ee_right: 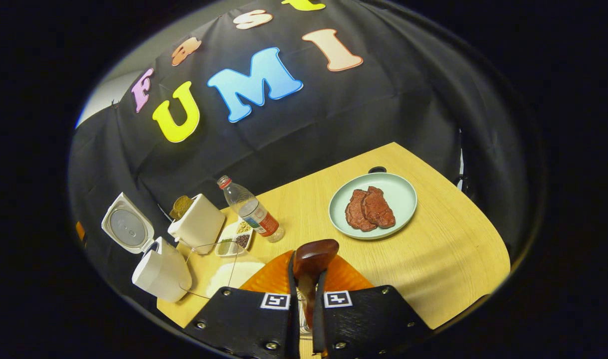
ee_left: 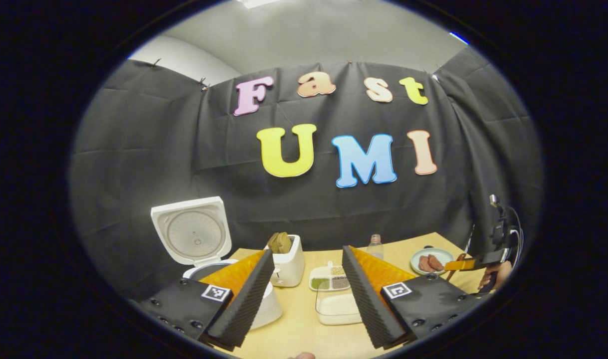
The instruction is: Close the left gripper, press the button to open the rice cooker; take a wooden spoon from the chopstick holder with the right hand, scoop a spoonful of rice and pour it into the rice cooker, then put the wooden spoon back into the chopstick holder.
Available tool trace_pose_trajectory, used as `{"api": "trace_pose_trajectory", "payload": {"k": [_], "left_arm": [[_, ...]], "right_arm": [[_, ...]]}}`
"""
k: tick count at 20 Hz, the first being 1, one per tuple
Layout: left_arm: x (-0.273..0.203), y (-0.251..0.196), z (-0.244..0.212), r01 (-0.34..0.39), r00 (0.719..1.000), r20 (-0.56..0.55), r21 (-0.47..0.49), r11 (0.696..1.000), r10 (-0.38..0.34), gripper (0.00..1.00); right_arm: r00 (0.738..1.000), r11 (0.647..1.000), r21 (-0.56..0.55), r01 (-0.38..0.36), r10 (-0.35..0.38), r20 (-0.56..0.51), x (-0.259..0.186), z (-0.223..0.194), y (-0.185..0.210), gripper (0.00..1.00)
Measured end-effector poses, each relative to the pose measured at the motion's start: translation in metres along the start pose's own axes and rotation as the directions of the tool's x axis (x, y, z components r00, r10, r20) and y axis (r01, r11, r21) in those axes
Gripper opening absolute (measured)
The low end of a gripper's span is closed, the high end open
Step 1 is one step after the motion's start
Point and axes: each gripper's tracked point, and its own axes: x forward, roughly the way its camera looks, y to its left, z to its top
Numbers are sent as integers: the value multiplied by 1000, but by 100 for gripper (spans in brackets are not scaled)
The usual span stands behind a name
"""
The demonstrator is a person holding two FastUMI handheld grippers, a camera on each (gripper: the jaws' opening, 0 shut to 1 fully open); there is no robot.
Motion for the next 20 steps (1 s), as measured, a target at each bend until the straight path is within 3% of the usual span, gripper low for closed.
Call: {"api": "trace_pose_trajectory", "payload": {"k": [3, 5, 6, 10, 13, 14, 15, 17, 18, 20], "left_arm": [[-3, -7, 1, 44, 999, 14, -15, 999, -44, 92], [-4, -3, 9, 65, 997, 38, -3, 998, -65, 100], [-5, 1, 12, 71, 996, 49, 3, 997, -71, 92], [-12, 18, 20, 113, 990, 86, 15, 993, -114, 94], [-21, 25, 24, 170, 978, 119, 17, 985, -171, 99], [-24, 31, 27, 175, 976, 129, 20, 984, -177, 92], [-25, 37, 26, 177, 975, 130, 27, 984, -179, 99], [-24, 48, 19, 173, 977, 120, 34, 984, -176, 92], [-23, 53, 17, 170, 978, 114, 27, 985, -172, 95], [-18, 64, 11, 160, 981, 108, 4, 987, -159, 92]], "right_arm": [[999, 1000, 13, 21, -21, 35, -19, 13, 8, 5], [996, 1000, -2, 22, -21, 87, -39, 33, 24, 5], [993, 1000, -12, 22, -20, 113, -48, 44, 34, 5], [979, 999, -35, -35, 41, 199, -63, 77, 93, 5], [971, 995, -67, -75, 88, 221, -54, 83, 138, 5], [971, 993, -79, -86, 101, 217, -48, 80, 151, 5], [971, 991, -92, -93, 110, 210, -41, 75, 162, 5], [975, 988, -120, -97, 118, 191, -25, 64, 181, 5], [976, 986, -133, -97, 121, 180, -15, 58, 189, 5], [979, 982, -169, -89, 118, 166, 6, 45, 201, 5]]}}
